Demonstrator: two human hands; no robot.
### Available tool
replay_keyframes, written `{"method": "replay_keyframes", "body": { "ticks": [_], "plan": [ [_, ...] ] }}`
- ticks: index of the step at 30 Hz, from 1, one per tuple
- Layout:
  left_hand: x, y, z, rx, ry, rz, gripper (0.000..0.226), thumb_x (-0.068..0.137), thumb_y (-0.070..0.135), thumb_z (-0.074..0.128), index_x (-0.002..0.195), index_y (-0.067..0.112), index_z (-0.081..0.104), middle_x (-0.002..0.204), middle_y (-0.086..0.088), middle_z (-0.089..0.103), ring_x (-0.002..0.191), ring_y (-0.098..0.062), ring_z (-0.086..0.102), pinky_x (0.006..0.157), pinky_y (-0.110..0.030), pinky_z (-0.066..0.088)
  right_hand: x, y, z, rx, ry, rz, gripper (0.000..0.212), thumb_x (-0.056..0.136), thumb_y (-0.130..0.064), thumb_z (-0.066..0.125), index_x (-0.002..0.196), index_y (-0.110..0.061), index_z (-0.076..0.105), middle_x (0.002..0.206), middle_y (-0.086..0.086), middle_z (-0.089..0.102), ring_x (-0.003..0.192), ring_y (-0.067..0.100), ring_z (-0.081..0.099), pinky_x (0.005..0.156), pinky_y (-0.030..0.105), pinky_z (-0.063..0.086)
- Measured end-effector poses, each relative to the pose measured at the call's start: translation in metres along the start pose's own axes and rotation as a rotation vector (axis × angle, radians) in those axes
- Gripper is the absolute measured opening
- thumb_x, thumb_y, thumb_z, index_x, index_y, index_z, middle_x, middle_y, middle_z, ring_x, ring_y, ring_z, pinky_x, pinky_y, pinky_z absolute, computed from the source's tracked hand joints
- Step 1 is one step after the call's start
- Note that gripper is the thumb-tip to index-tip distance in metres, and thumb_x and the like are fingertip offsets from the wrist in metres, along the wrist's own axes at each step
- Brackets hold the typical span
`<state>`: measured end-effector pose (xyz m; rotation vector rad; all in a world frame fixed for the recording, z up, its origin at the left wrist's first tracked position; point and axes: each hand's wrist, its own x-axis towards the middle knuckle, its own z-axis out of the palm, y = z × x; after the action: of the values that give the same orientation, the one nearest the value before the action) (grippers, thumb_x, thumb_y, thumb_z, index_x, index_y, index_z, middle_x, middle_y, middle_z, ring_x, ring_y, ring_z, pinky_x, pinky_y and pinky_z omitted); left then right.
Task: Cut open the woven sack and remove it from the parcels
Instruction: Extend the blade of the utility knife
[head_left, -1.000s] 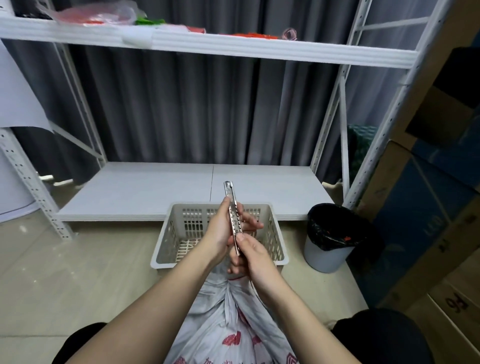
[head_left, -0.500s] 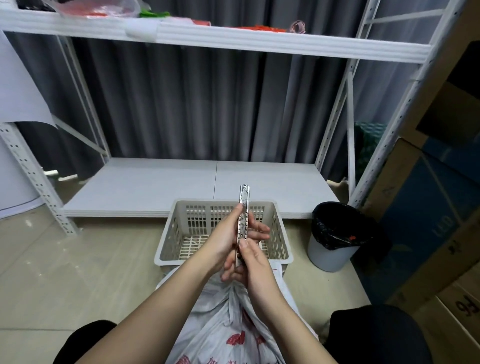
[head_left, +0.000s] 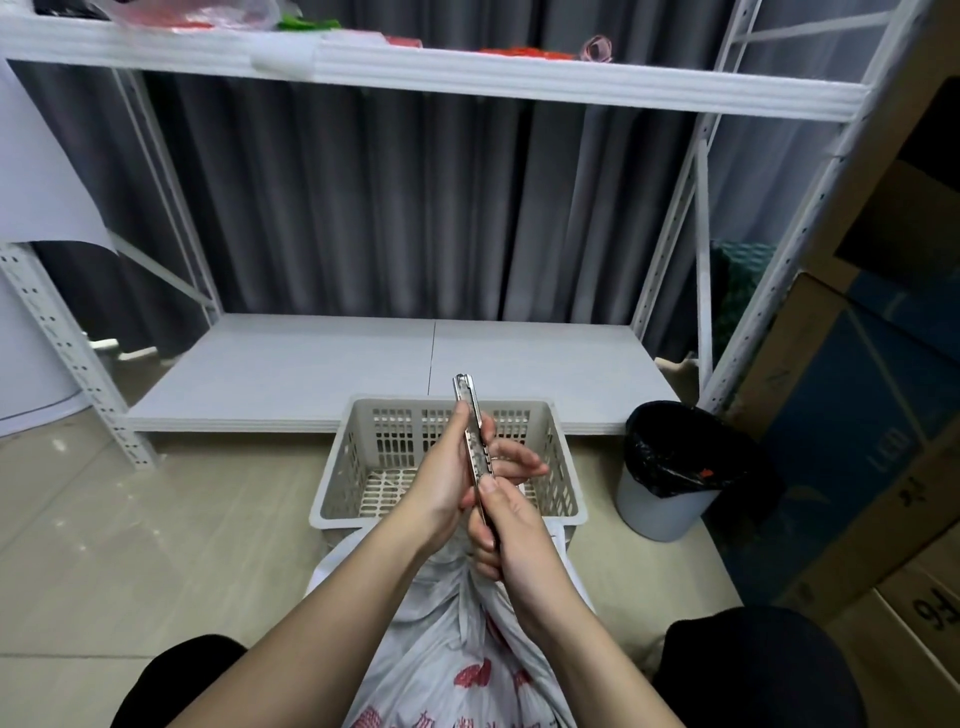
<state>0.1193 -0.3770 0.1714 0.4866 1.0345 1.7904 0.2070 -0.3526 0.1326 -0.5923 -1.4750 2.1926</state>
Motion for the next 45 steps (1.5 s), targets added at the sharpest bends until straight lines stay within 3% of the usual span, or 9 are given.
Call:
{"method": "replay_keyframes", "body": {
  "ticks": [11, 15, 19, 23, 27, 33, 36, 38, 45],
  "plan": [
    [-0.004, -0.001, 0.002, 0.126, -0.016, -0.042, 0.048, 0.101, 0.050, 0.016, 0.071, 0.016, 0.035, 0.068, -0.017, 0.070, 0.064, -0.028, 0.072, 0.028, -0.008, 0.021, -0.005, -0.004, -0.008, 0.048, -0.036, 0.017, 0.033, 0.093, -0.032, 0.046, 0.077, -0.007, 0.058, 0.051, 0.003, 0.051, 0.030, 0.005, 0.027, 0.036, 0.018, 0.013],
    [-0.003, -0.003, 0.000, 0.157, -0.008, -0.049, 0.049, 0.101, 0.049, 0.017, 0.072, 0.014, 0.036, 0.068, -0.018, 0.070, 0.068, -0.030, 0.072, 0.044, -0.018, 0.048, -0.006, -0.003, -0.006, 0.045, 0.006, 0.014, 0.036, 0.092, -0.033, 0.047, 0.071, -0.006, 0.058, 0.047, 0.004, 0.052, 0.027, 0.006, 0.027, 0.033, 0.016, 0.014],
    [-0.005, -0.009, 0.002, 0.236, 0.007, -0.052, 0.049, 0.100, 0.052, 0.014, 0.074, 0.016, 0.036, 0.078, -0.016, 0.073, 0.069, -0.027, 0.073, 0.030, -0.009, 0.016, -0.006, -0.001, -0.005, 0.004, 0.077, 0.003, 0.042, 0.089, -0.041, 0.047, 0.065, -0.009, 0.055, 0.037, 0.002, 0.041, 0.026, 0.006, 0.023, 0.035, 0.018, 0.012],
    [-0.006, -0.014, 0.001, 0.297, 0.017, -0.023, 0.051, 0.100, 0.050, 0.015, 0.079, 0.012, 0.040, 0.093, -0.026, 0.071, 0.068, -0.028, 0.072, 0.030, -0.008, 0.027, -0.005, -0.002, -0.005, -0.065, 0.148, 0.055, 0.048, 0.095, -0.044, 0.043, 0.060, -0.012, 0.051, 0.035, 0.000, 0.035, 0.027, 0.008, 0.026, 0.034, 0.016, 0.014],
    [-0.008, -0.017, 0.002, 0.394, -0.010, -0.036, 0.071, 0.102, 0.046, 0.015, 0.108, -0.018, 0.046, 0.097, -0.029, 0.069, 0.059, -0.021, 0.071, 0.030, -0.007, 0.031, -0.007, -0.005, 0.000, -0.065, 0.197, 0.037, 0.039, 0.098, -0.038, 0.042, 0.067, -0.019, 0.055, 0.044, 0.000, 0.045, 0.031, 0.011, 0.037, 0.032, 0.015, 0.018],
    [-0.012, -0.020, 0.003, 0.392, 0.005, -0.031, 0.055, 0.095, 0.050, 0.029, 0.095, -0.002, 0.043, 0.087, -0.027, 0.071, 0.059, -0.023, 0.071, 0.042, -0.015, 0.048, -0.011, -0.003, 0.003, -0.086, 0.150, 0.007, 0.040, 0.101, -0.034, 0.037, 0.071, -0.016, 0.057, 0.041, 0.007, 0.048, 0.032, 0.017, 0.044, 0.035, 0.019, 0.031],
    [-0.020, -0.013, 0.005, 0.419, -0.010, -0.066, 0.064, 0.101, 0.043, 0.023, 0.105, -0.013, 0.053, 0.105, -0.032, 0.066, 0.045, -0.016, 0.065, 0.030, -0.010, 0.037, -0.008, 0.001, 0.006, -0.113, 0.180, -0.093, 0.034, 0.102, -0.027, 0.036, 0.084, -0.009, 0.057, 0.037, 0.003, 0.047, 0.029, 0.014, 0.040, 0.032, 0.018, 0.031],
    [-0.018, -0.010, 0.002, 0.445, -0.025, -0.051, 0.069, 0.101, 0.046, 0.021, 0.099, -0.006, 0.066, 0.106, -0.026, 0.069, 0.057, -0.024, 0.067, 0.027, -0.013, 0.034, -0.006, -0.003, 0.005, -0.094, 0.172, -0.112, 0.026, 0.102, -0.023, 0.036, 0.091, -0.008, 0.054, 0.038, 0.000, 0.042, 0.027, 0.011, 0.035, 0.031, 0.015, 0.026],
    [0.000, -0.008, -0.001, 0.188, 0.018, -0.001, 0.050, 0.100, 0.048, 0.021, 0.092, 0.014, 0.058, 0.078, -0.012, 0.072, 0.092, -0.026, 0.057, 0.069, -0.026, 0.047, -0.008, -0.010, 0.000, 0.211, 0.025, 0.095, 0.026, 0.101, -0.032, 0.035, 0.083, -0.013, 0.043, 0.047, -0.003, 0.031, 0.030, 0.004, 0.020, 0.036, 0.010, 0.016]
  ]
}}
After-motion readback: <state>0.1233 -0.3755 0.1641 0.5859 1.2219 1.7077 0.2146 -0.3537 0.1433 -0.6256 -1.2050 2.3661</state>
